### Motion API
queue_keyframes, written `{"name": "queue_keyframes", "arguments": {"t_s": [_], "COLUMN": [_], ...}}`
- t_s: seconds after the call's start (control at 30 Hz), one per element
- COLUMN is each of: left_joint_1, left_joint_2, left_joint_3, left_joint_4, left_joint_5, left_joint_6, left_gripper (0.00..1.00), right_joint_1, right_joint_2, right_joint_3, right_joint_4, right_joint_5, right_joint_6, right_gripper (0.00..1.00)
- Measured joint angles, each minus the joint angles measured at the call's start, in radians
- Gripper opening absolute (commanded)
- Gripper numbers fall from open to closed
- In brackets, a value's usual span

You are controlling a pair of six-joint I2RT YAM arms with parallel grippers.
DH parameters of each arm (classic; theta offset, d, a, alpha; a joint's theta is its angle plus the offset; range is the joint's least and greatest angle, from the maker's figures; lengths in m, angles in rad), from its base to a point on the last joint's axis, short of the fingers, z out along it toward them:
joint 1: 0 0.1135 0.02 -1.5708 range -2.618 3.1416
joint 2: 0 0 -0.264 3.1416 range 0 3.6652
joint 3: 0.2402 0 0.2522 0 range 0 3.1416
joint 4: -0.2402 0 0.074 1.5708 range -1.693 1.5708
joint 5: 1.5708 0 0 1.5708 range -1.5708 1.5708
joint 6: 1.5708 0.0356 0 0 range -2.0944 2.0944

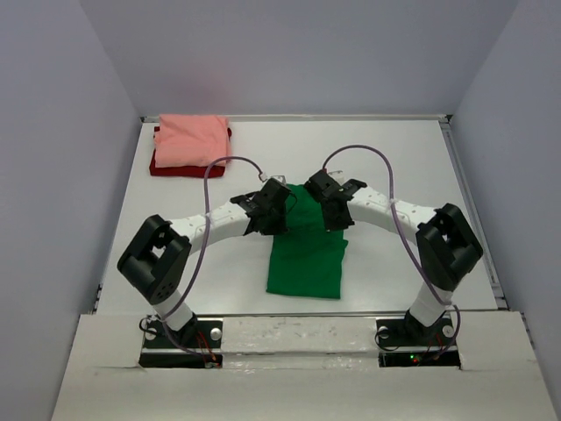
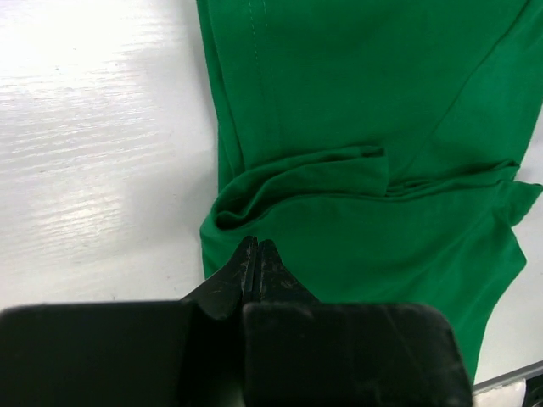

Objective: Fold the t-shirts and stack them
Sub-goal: Fold the folded rectangular tshirt in 1/3 of the way, then grab one side of the 2/3 rectangular tshirt with both arms

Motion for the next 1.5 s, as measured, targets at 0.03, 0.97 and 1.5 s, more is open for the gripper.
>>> {"name": "queue_keyframes", "arguments": {"t_s": [0.03, 0.97, 1.5], "left_joint_1": [0.000, 0.151, 0.174], "left_joint_2": [0.017, 0.180, 0.165], "left_joint_3": [0.005, 0.035, 0.004], "left_joint_4": [0.003, 0.143, 0.177], "left_joint_5": [0.007, 0.177, 0.190], "left_joint_6": [0.003, 0.027, 0.020], "left_gripper": [0.00, 0.00, 0.00], "right_joint_1": [0.000, -0.017, -0.055], "right_joint_2": [0.012, 0.177, 0.273], "right_joint_3": [0.000, 0.033, 0.175], "right_joint_4": [0.000, 0.064, 0.029], "right_joint_5": [-0.002, -0.044, -0.068], "right_joint_6": [-0.001, -0.016, -0.105], "right_gripper": [0.00, 0.00, 0.00]}}
